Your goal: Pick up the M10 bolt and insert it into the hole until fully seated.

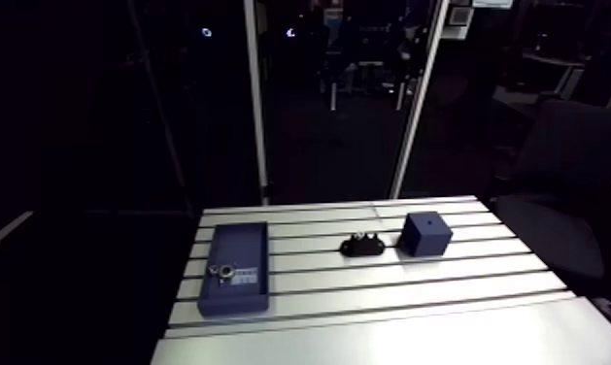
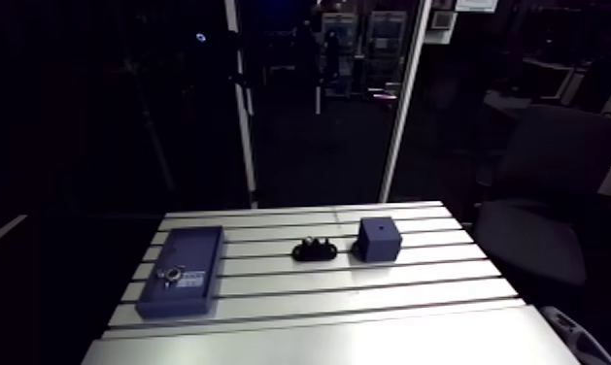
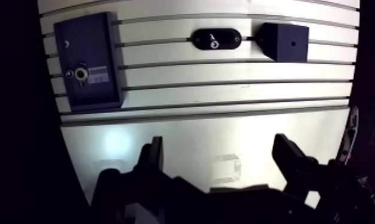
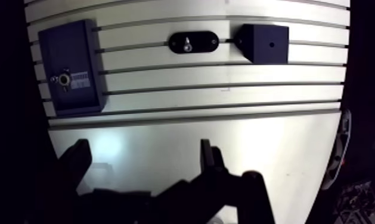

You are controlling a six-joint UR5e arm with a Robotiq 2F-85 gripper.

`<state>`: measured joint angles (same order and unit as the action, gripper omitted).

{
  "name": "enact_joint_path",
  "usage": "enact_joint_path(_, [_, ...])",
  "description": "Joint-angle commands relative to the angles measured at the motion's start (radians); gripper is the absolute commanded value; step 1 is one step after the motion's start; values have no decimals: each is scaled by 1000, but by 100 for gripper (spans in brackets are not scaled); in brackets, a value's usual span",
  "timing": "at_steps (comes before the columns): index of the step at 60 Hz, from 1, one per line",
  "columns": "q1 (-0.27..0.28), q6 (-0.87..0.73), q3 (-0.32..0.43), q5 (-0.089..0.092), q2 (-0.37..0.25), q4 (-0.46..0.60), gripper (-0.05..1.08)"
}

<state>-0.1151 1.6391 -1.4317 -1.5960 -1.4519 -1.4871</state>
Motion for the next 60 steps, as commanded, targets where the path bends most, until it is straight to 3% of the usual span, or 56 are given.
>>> enact_joint_path(1, [29, 6, -25, 6, -9, 0, 0])
enact_joint_path(42, [29, 4, -50, 5, -26, -13, 0])
enact_joint_path(48, [28, 9, -92, 5, -29, -90, 0])
enact_joint_path(55, [22, 48, -197, 5, -36, -302, 0])
enact_joint_path(60, [17, 54, -235, 6, -38, -356, 0])
